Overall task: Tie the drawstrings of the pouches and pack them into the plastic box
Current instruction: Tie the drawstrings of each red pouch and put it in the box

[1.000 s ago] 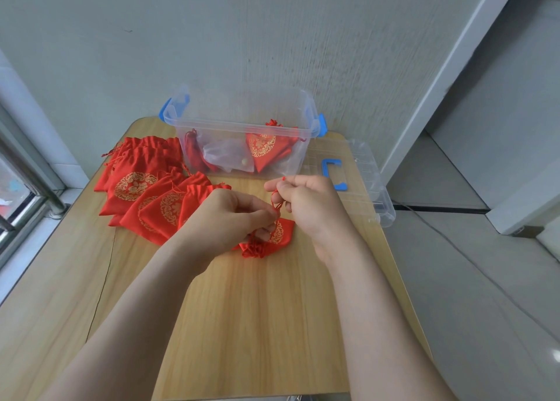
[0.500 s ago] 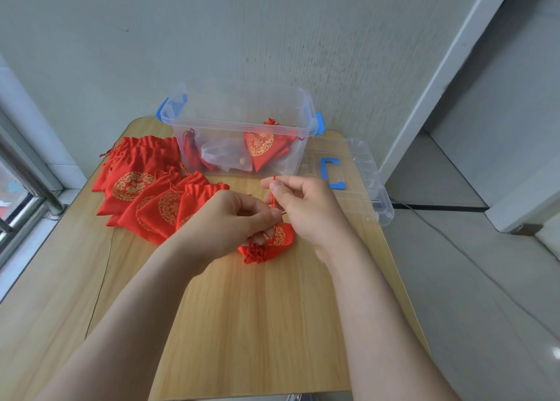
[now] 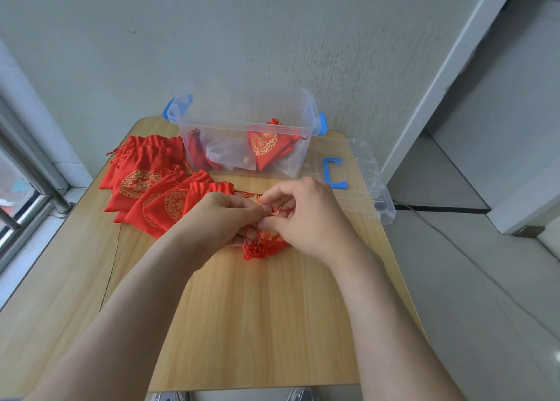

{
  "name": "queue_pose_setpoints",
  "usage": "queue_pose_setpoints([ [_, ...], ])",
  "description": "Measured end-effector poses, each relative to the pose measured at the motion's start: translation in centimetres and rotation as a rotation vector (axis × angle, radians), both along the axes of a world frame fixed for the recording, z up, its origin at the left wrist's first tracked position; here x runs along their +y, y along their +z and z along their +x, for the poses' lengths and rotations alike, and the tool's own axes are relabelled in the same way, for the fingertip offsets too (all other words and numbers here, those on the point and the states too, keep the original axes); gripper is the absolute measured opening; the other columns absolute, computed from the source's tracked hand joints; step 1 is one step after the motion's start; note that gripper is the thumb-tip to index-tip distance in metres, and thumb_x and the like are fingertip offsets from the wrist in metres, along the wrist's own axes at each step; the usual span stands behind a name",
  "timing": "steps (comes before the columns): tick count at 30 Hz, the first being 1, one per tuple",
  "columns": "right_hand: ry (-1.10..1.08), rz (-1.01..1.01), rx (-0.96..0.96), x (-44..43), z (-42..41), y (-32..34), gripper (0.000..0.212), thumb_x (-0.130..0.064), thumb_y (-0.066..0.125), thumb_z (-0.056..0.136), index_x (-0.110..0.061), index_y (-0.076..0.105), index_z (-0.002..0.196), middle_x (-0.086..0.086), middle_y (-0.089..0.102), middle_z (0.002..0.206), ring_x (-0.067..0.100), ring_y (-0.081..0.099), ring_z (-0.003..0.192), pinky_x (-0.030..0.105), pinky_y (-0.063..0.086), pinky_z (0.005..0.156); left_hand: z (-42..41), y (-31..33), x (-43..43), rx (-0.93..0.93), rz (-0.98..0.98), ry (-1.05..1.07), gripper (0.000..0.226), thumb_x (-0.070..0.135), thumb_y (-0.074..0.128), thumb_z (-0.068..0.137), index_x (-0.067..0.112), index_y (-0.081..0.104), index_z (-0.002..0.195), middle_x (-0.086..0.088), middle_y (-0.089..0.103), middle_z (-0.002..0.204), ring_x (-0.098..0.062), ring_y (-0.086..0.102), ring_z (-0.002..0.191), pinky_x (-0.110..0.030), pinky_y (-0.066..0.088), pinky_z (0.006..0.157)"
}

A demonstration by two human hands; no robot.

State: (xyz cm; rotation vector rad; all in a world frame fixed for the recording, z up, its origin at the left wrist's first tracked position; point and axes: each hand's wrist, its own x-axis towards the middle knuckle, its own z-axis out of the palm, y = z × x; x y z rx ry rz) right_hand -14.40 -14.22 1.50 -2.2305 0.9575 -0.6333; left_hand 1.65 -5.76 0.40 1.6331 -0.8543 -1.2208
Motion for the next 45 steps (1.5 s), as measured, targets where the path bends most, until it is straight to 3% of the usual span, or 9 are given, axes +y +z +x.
queue_pose_setpoints([
  [8,0.019,-0.198,0.133,0.1,-0.2,-0.8,0.020,-0.014,0.078,0.092,-0.030,0.085,0.103,-0.006,0.072,0.088,0.014,0.066,0.087,0.035,0.057,0.081,-0.1,0.3,-0.1,0.179,0.021,-0.071,0.023,0.009,0.066,0.101,-0.010,0.075,0.111,-0.019,0.069,0.098,-0.021,0.063,0.081,-0.036,0.057,0.083],
  [12,-0.001,-0.239,0.271,0.4,0.1,-0.8,0.016,-0.014,0.068,0.100,-0.021,0.083,0.099,0.002,0.069,0.094,0.021,0.065,0.093,0.037,0.056,0.079,-0.7,0.2,-0.2,0.040,-0.020,0.084,0.025,-0.009,0.071,0.085,-0.003,0.075,0.109,-0.012,0.068,0.095,-0.021,0.064,0.077,-0.037,0.060,0.079],
  [16,-0.044,-0.043,0.246,0.4,0.2,-0.5,0.020,-0.017,0.061,0.104,-0.018,0.074,0.089,0.000,0.068,0.090,0.018,0.064,0.086,0.029,0.045,0.065,-0.7,-0.4,-0.2,-0.257,-0.093,0.202,0.030,-0.009,0.079,0.074,0.013,0.071,0.091,-0.009,0.072,0.086,-0.024,0.065,0.066,-0.057,0.063,0.072],
  [21,-0.077,0.267,0.088,-0.2,0.2,-0.1,0.024,-0.022,0.060,0.105,-0.025,0.076,0.088,-0.012,0.068,0.079,0.011,0.065,0.081,0.027,0.048,0.070,-0.8,-0.4,-0.1,-0.446,-0.186,0.247,0.020,0.004,0.086,0.082,0.018,0.076,0.073,0.001,0.076,0.068,-0.018,0.070,0.059,-0.033,0.061,0.056],
  [26,-0.127,0.454,-0.044,-0.1,-0.1,0.2,0.025,-0.020,0.061,0.106,-0.017,0.080,0.091,-0.020,0.061,0.055,0.007,0.058,0.066,0.029,0.047,0.069,-1.2,0.0,0.0,-0.468,-0.177,0.156,0.021,0.004,0.079,0.086,0.024,0.083,0.079,0.003,0.078,0.071,-0.013,0.073,0.062,-0.033,0.061,0.057],
  [31,-0.217,0.495,-0.075,0.1,-0.2,0.6,0.022,-0.021,0.062,0.105,-0.019,0.079,0.091,-0.008,0.067,0.074,0.010,0.062,0.075,0.026,0.048,0.071,-1.5,0.6,0.0,-0.356,-0.123,0.064,0.026,0.031,0.061,0.088,0.015,0.081,0.081,-0.004,0.080,0.080,-0.033,0.076,0.085,-0.043,0.064,0.076],
  [37,-0.229,0.456,-0.045,0.3,-0.2,0.1,0.015,-0.024,0.068,0.102,-0.022,0.081,0.094,-0.006,0.075,0.087,0.014,0.071,0.090,0.034,0.059,0.085,-1.6,0.2,0.3,-0.397,-0.121,0.021,0.020,0.023,0.067,0.103,0.011,0.076,0.090,-0.005,0.080,0.083,-0.020,0.078,0.075,-0.032,0.060,0.068],
  [42,-0.293,0.266,0.207,0.5,-0.7,-0.1,0.020,-0.012,0.068,0.095,-0.020,0.082,0.084,-0.005,0.075,0.089,0.013,0.070,0.078,0.019,0.047,0.052,-1.6,-0.3,0.2,-0.301,-0.024,0.064,0.017,0.009,0.054,0.108,-0.003,0.064,0.099,-0.017,0.079,0.084,-0.027,0.080,0.071,-0.043,0.067,0.068],
  [45,-0.333,0.207,0.336,0.9,-1.1,-0.2,0.029,-0.003,0.062,0.088,-0.020,0.062,0.064,0.002,0.064,0.084,0.018,0.063,0.073,0.022,0.044,0.050,-1.5,-0.5,0.2,-0.396,0.023,0.094,0.017,0.003,0.055,0.106,-0.004,0.068,0.095,-0.014,0.077,0.070,-0.030,0.077,0.060,-0.044,0.067,0.061],
])
